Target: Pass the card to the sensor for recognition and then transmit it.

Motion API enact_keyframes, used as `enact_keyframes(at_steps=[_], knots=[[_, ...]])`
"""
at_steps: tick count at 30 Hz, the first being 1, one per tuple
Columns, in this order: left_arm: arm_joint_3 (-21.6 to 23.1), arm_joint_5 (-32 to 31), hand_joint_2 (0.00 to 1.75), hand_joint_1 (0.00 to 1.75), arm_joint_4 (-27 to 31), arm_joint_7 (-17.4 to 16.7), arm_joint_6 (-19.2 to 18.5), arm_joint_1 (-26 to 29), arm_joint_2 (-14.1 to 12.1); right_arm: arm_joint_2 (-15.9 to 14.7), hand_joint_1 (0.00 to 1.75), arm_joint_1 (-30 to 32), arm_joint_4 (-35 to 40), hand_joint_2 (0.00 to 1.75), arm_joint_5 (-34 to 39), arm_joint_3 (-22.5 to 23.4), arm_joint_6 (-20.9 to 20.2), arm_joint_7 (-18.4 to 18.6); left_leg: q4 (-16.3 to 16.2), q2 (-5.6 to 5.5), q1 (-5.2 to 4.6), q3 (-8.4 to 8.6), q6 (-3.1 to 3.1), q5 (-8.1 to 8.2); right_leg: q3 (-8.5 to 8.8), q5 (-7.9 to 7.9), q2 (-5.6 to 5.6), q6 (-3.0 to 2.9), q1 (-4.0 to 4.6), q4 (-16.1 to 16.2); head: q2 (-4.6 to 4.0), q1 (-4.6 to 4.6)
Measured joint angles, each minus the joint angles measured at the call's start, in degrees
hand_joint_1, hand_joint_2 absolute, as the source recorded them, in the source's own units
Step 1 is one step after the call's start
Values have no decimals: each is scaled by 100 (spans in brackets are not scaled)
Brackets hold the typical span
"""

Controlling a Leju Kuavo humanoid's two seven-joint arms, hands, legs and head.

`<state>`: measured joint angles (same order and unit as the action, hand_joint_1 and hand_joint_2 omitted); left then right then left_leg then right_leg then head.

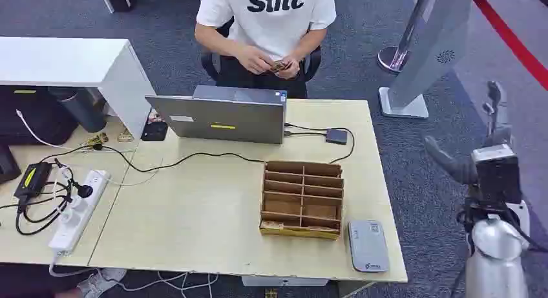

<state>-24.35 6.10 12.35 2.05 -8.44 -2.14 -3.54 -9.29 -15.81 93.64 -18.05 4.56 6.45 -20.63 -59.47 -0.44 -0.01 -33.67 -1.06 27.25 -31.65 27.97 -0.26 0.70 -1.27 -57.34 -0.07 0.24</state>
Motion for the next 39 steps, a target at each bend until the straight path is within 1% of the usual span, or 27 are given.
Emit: enact_keyframes(at_steps=[3, 6, 7, 9, 11, 12, 14, 15, 17, 19, 23, 26, 30, 34, 39], knots=[[22, -15, 175, 0, 0, 0, -4, 18, -7, -164, 0, -233, -175, 175, 7, -374, 81, 18, 0, -31, 0, -11, 1, -4, 1, 1, -30, 0, 0, 0, 0, 0], [26, -35, 175, 0, 0, 0, -7, 31, -9, -267, 0, -326, -263, 175, 7, -584, 111, 18, 1, -30, 0, -15, 1, -3, -1, 2, -29, 0, 0, 0, 0, -2], [28, -63, 175, 0, 0, -2, -15, 30, -9, -293, 0, -354, -291, 175, -130, -641, 170, 18, 1, -30, 0, -20, 1, -2, -3, 2, -29, 0, 0, 0, 0, -2], [77, -204, 175, 0, 0, -9, -33, 29, -13, -350, 0, -589, -442, 175, -701, -828, 363, 112, 3, -22, -2, -30, 1, -2, -17, 1, -21, 0, -1, -3, 0, -2], [116, -271, 175, 0, 0, -9, -28, 19, -15, -363, 0, -770, -570, 175, -980, -947, 430, 209, 3, -12, -3, -32, 1, -3, -24, -2, -12, -3, -1, -4, 0, -4], [160, -359, 175, 0, 0, -22, 18, -16, -15, -365, 0, -1061, -764, 175, -1277, -1101, 409, 385, 3, -3, -2, -33, 2, -4, -28, -6, -4, -4, -1, -5, 0, -2], [258, -529, 175, 0, 0, -79, 92, -111, -13, -363, 0, -1715, -1287, 175, -1721, -1490, 225, 779, 3, 5, -1, -35, 10, -18, -33, -16, 5, -1, 0, -6, 0, -2], [313, -610, 175, 0, 0, -87, 94, -164, -13, -359, 0, -2031, -1545, 175, -1926, -1683, 203, 873, 3, 3, 0, -38, 5, -24, -33, -19, 1, 2, 0, -7, 0, 0], [437, -756, 175, 0, 0, -147, 50, -249, -13, -275, 0, -2704, -2227, 175, -2467, -2142, 285, 1087, 3, -1, 0, -39, 10, -38, -39, -29, -3, -8, 0, -11, 0, -2], [518, -841, 175, 0, 0, -214, -13, -346, -9, -134, 0, -3246, -2914, 175, -2908, -2561, 474, 1348, 3, -13, 2, -40, 14, -43, -38, -31, -10, -6, 2, -11, 0, 0], [664, -994, 175, 0, 0, -502, -98, -508, 2, 233, 0, -4120, -4217, 175, -3220, -3091, 509, 1836, 3, -22, 3, -42, 15, -47, -40, -31, -17, -7, 2, -15, 0, 0], [756, -1093, 175, 0, 0, -566, -26, -596, 15, 480, 0, -4526, -5004, 175, -3004, -3179, 485, 1913, 3, -26, 3, -44, 15, -47, -40, -31, -23, -7, 2, -15, 0, -2], [844, -1134, 175, 0, 0, -568, 9, -641, 24, 681, 0, -4766, -5606, 175, -2811, -3181, 462, 1867, 3, -25, 2, -46, 15, -46, -42, -31, -21, -7, 1, -13, 0, -2], [885, -1176, 175, 0, 0, -566, 59, -642, 26, 776, 0, -4853, -5891, 175, -2649, -3172, 433, 1770, 2, -24, 1, -52, 15, -45, -48, -31, -20, -6, 1, -13, 0, 0], [927, -1193, 175, 0, 0, -555, 125, -642, 24, 830, 0, -4885, -6051, 175, -2424, -3116, 343, 1663, 2, -22, 2, -51, 15, -45, -51, -31, -18, -7, 1, -13, 0, -2]])
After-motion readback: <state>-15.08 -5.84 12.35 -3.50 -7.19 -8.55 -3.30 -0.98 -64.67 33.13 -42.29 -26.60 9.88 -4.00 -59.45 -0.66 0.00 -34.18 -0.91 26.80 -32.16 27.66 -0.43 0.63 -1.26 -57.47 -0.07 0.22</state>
